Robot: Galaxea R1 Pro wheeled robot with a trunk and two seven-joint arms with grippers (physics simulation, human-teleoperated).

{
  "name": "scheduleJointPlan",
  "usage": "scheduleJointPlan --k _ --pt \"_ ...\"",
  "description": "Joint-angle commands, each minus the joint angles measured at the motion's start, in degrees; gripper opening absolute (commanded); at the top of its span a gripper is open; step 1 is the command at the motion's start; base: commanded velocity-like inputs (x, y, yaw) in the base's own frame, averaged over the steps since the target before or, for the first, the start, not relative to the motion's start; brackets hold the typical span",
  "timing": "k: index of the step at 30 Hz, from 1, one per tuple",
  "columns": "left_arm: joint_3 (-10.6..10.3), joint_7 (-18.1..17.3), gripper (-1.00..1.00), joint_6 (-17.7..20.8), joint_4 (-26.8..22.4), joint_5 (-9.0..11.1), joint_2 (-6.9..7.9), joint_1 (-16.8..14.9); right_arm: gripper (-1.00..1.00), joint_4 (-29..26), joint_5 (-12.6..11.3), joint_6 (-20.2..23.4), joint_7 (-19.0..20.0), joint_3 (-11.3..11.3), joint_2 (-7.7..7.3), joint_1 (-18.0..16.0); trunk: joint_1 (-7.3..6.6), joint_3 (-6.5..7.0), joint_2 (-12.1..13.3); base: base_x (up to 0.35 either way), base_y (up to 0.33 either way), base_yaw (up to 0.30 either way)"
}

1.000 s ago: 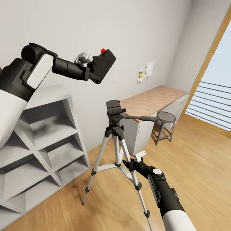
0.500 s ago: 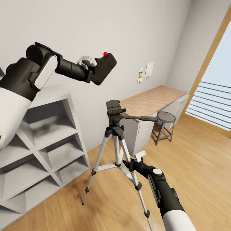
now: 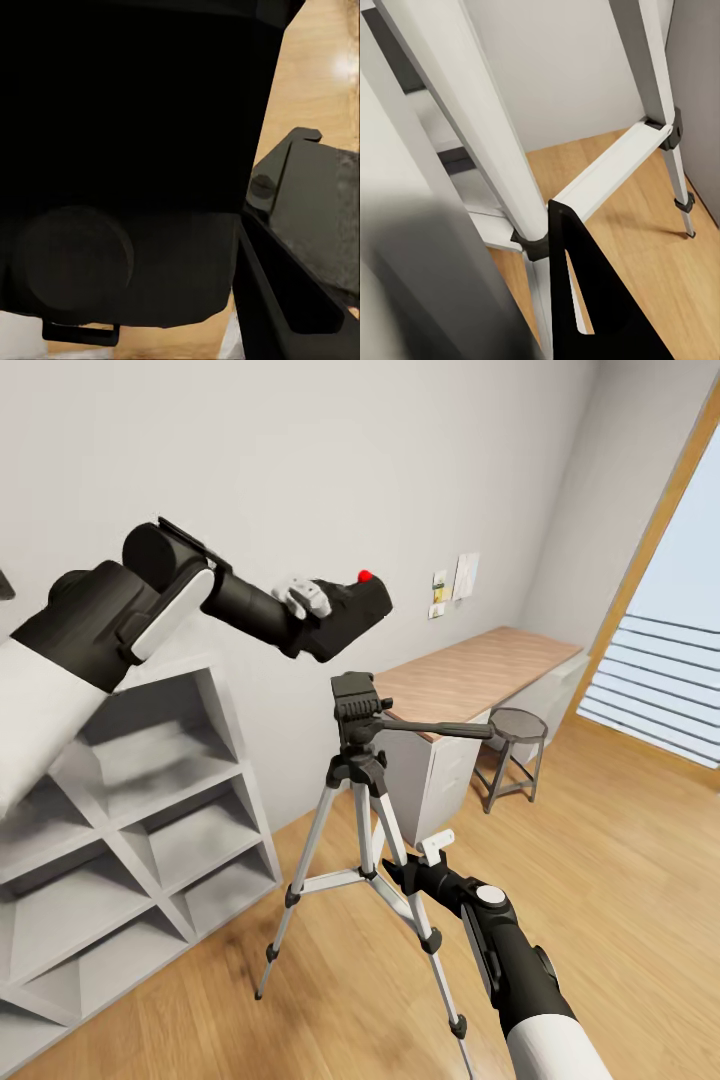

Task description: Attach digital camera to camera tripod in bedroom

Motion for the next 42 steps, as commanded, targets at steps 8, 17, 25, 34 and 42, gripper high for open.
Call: scheduleJointPlan --k 8,17,25,34,42 --pt "-0.45 -3.89 -1.00 -0.47 -3.86 -0.81 3.92 -0.11 -1.00 0.54 5.29 0.54 0.53 -0.24 0.09 -0.01 0.05 -0.13 -0.09 0.000 0.000 0.000" --pt "-0.43 -4.81 -1.00 -0.56 -4.82 -0.40 4.80 -0.11 -1.00 0.47 5.09 0.48 0.50 -0.32 0.09 -0.04 0.05 -0.13 -0.09 0.000 0.000 0.000" --pt "-0.32 -7.53 -1.00 -0.57 -4.93 -0.80 4.62 -0.11 -1.00 0.47 5.11 0.47 0.46 -0.31 0.09 -0.04 0.05 -0.13 -0.09 0.000 0.000 0.000" --pt "-0.47 -7.21 -1.00 -0.78 -3.84 -0.58 4.54 -0.11 -1.00 0.47 5.19 0.44 0.46 -0.31 0.09 -0.03 0.05 -0.13 -0.09 0.000 -0.008 0.000" --pt "-0.35 -5.08 -1.00 -0.60 -2.85 -2.71 4.41 -0.11 -1.00 0.47 5.28 0.23 0.44 -0.31 0.09 0.00 0.05 -0.13 -0.09 0.000 -0.003 0.000"
